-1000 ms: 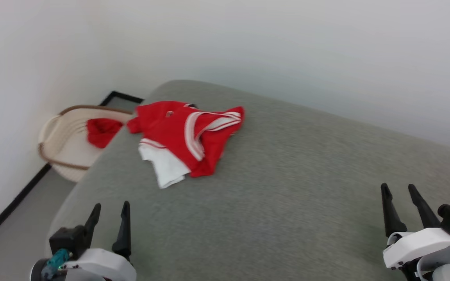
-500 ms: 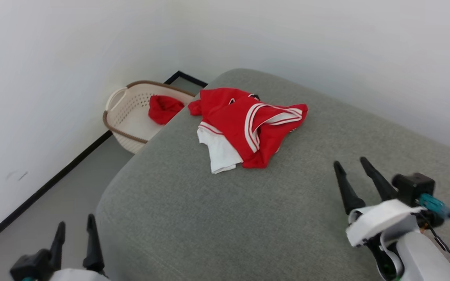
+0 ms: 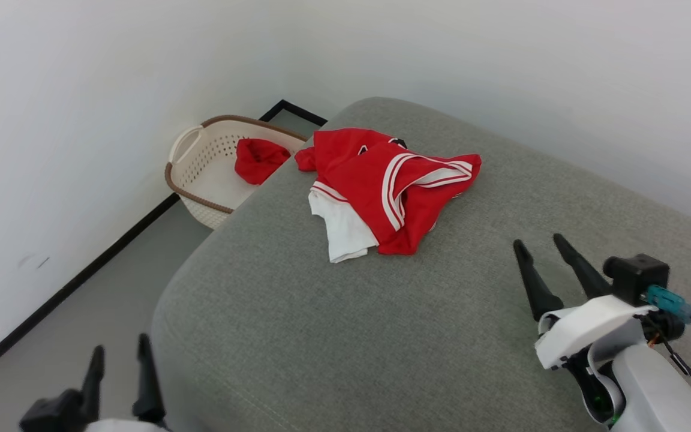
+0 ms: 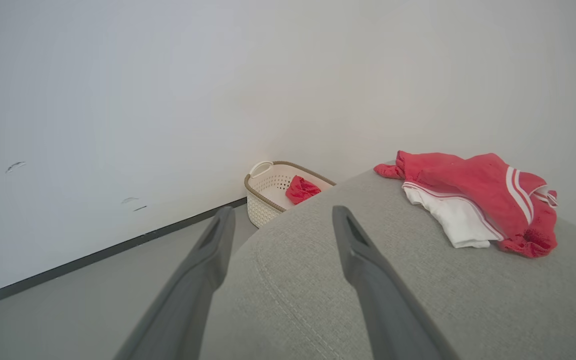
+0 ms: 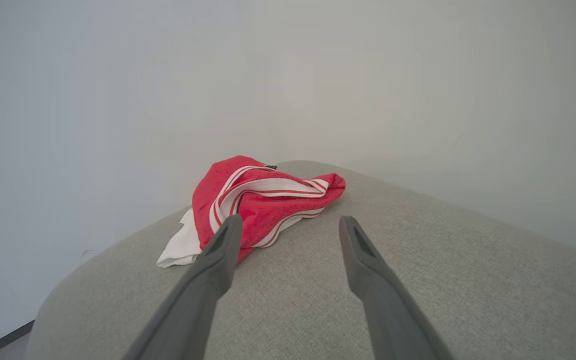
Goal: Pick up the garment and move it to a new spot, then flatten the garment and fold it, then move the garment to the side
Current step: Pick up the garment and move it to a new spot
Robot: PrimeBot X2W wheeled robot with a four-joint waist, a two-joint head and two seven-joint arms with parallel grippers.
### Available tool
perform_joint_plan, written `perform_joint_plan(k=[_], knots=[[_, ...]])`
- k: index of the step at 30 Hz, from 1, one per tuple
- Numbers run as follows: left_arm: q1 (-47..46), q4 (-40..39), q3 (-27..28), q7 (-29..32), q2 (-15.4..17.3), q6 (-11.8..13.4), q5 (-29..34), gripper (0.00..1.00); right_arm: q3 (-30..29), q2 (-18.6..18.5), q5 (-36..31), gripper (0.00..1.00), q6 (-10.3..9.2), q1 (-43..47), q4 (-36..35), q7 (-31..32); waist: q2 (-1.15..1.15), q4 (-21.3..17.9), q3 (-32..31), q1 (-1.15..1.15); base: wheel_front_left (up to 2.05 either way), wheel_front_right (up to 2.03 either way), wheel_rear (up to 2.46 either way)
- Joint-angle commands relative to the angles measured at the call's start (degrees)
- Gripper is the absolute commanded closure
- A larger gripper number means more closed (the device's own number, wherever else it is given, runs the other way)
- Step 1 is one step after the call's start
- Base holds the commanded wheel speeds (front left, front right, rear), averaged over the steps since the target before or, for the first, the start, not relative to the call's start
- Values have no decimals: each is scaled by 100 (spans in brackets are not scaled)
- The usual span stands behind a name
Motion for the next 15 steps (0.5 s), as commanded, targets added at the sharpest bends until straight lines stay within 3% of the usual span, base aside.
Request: perform_joint_plan(k=[1,8,15], knots=[[-103,49,-71,-2,-8,-46,55,0,-83,-18,33,0,4,134,-57,-25,0,-32,-25,0,0,0,0],[-805,653,-798,23,381,-127,225,0,-785,5,-183,0,4,784,-431,-27,0,-262,-185,0,0,0,0],[-2068,1216,-1500,62,1033,-125,-84,0,-920,85,-459,0,3,866,-866,-28,0,-1357,286,0,0,0,0]])
